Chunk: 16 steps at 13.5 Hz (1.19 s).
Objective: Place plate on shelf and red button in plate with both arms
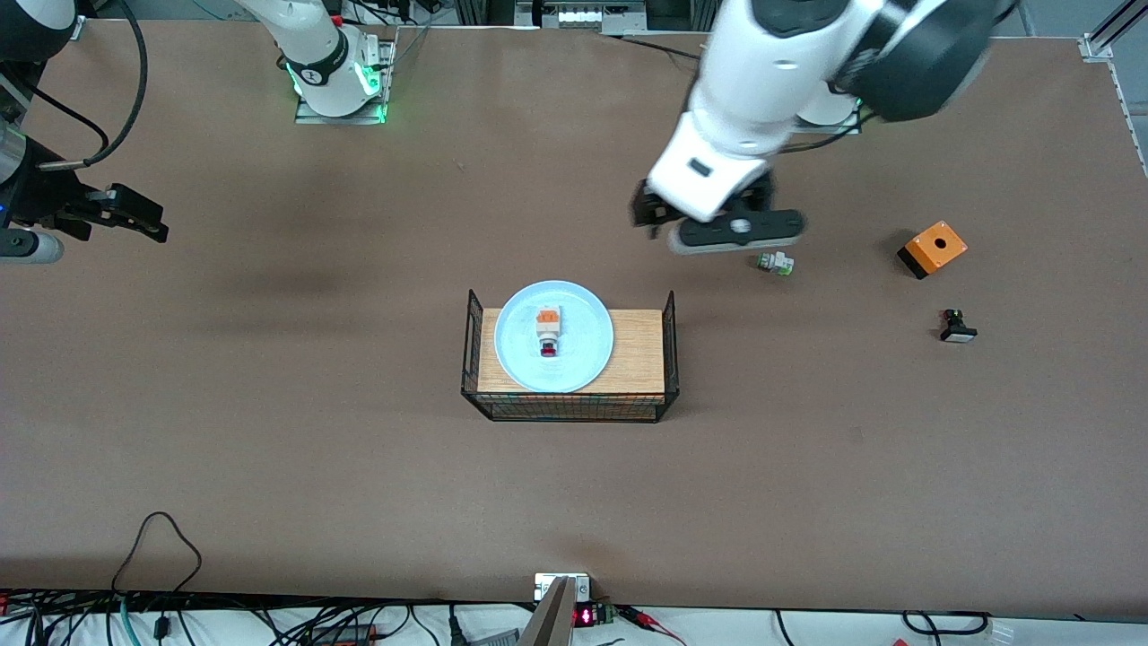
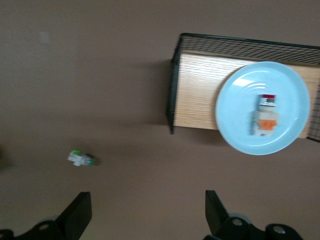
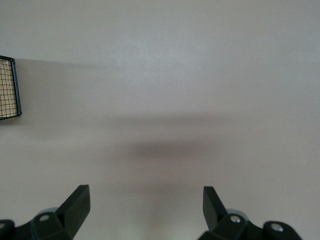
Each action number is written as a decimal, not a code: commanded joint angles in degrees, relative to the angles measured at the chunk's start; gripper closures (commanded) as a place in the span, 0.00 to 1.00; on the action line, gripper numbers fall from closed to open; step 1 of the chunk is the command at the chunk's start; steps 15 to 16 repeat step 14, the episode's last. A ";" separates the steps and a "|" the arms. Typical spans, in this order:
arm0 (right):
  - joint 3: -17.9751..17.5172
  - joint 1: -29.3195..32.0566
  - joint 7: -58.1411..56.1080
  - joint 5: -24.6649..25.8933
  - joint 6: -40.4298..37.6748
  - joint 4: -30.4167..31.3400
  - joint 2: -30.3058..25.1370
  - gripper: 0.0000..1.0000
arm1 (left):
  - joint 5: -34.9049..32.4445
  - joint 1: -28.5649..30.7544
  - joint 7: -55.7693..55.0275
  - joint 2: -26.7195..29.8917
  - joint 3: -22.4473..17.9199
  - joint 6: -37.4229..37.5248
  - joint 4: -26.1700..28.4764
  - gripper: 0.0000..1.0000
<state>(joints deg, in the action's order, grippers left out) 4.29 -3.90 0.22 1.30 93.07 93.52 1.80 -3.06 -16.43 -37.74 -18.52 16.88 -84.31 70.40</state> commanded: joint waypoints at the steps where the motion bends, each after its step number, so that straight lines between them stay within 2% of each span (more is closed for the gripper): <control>1: -0.25 0.12 0.74 -0.25 -0.78 -0.80 -0.31 0.00 | -0.89 8.41 15.01 2.09 0.08 6.50 1.31 0.00; 3: -0.25 0.12 0.74 -0.25 -0.70 -0.80 -0.31 0.00 | -0.02 14.73 23.01 4.80 -0.10 7.31 2.71 0.00; 4: -0.25 0.03 0.83 -0.25 -0.70 -0.80 -0.31 0.00 | -0.28 15.63 27.93 6.90 -1.14 6.96 5.16 0.00; 5: -0.25 -0.05 0.83 -0.25 -0.70 -0.80 -0.22 0.00 | -0.11 15.82 30.76 8.75 -3.41 5.92 8.05 0.00; 7: -0.25 -0.05 0.83 -0.34 -0.70 -0.80 -0.22 0.00 | 0.07 13.73 36.82 14.97 -11.39 -0.30 16.65 0.00; 9: -0.25 -0.14 0.83 -0.34 -0.78 -0.80 -0.31 0.00 | -0.02 11.78 41.41 19.99 -16.34 -5.67 23.60 0.00; 11: -0.25 -0.14 0.83 -0.25 -0.70 -0.80 -0.31 0.00 | 0.07 9.50 41.34 21.07 -19.86 -6.31 24.95 0.00; 16: -0.25 -0.14 0.74 -0.34 -0.78 -0.80 -0.31 0.00 | 0.07 9.49 41.25 21.25 -19.87 -6.22 24.61 0.00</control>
